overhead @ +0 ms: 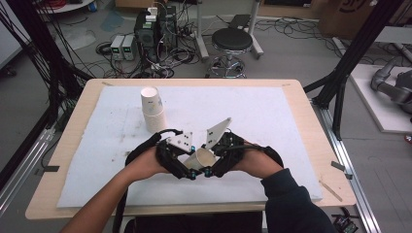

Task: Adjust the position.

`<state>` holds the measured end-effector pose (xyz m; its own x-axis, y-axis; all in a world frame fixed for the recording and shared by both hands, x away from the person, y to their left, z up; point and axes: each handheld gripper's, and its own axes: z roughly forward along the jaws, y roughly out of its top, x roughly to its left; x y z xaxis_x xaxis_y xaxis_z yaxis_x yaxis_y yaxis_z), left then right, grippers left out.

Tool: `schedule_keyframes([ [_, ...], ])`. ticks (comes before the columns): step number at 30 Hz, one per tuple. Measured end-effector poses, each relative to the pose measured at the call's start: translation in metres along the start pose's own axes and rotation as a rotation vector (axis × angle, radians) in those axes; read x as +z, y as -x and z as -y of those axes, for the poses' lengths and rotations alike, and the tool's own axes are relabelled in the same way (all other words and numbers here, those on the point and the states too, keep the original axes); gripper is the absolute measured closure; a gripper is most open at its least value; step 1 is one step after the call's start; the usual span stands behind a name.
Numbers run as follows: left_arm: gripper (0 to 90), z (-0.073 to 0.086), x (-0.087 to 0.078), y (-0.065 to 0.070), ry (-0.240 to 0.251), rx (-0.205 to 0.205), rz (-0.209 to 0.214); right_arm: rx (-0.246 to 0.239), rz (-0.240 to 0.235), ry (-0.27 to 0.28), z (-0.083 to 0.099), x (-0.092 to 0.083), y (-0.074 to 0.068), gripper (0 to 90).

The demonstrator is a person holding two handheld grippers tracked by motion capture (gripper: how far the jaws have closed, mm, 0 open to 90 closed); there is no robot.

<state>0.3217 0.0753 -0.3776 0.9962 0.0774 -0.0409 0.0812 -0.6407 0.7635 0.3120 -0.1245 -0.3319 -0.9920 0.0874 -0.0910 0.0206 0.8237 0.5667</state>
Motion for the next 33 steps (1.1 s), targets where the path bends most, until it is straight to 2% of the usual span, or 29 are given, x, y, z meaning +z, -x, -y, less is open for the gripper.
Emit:
schedule_keyframes([
  [1,36.4,0.002,-0.001,-0.001,0.018,-0.013,0.003,0.023,0.011,0.034,0.002,-0.001,0.000,22.0],
  [5,36.1,0.012,-0.007,-0.003,0.053,-0.053,-0.023,0.071,0.048,0.136,0.008,-0.011,0.001,20.9],
  [9,35.3,0.025,-0.015,-0.005,0.135,-0.121,-0.067,0.117,0.092,0.230,0.018,-0.025,0.001,20.9],
  [13,35.0,0.040,-0.023,-0.004,0.230,-0.168,-0.125,0.175,0.138,0.354,0.034,-0.037,-0.002,20.9],
  [17,34.2,0.053,-0.031,-0.002,0.296,-0.198,-0.186,0.236,0.210,0.392,0.055,-0.041,-0.004,20.9],
  [22,33.4,0.067,-0.041,-0.001,0.368,-0.227,-0.252,0.317,0.251,0.438,0.084,-0.037,-0.006,20.9],
  [25,33.1,0.074,-0.047,-0.001,0.400,-0.237,-0.290,0.340,0.284,0.465,0.098,-0.035,-0.008,20.9],
  [29,32.7,0.080,-0.054,0.000,0.441,-0.251,-0.320,0.377,0.306,0.464,0.113,-0.030,-0.010,20.9],
  [33,33.2,0.085,-0.060,0.000,0.474,-0.244,-0.349,0.398,0.330,0.455,0.122,-0.023,-0.010,20.9],
])
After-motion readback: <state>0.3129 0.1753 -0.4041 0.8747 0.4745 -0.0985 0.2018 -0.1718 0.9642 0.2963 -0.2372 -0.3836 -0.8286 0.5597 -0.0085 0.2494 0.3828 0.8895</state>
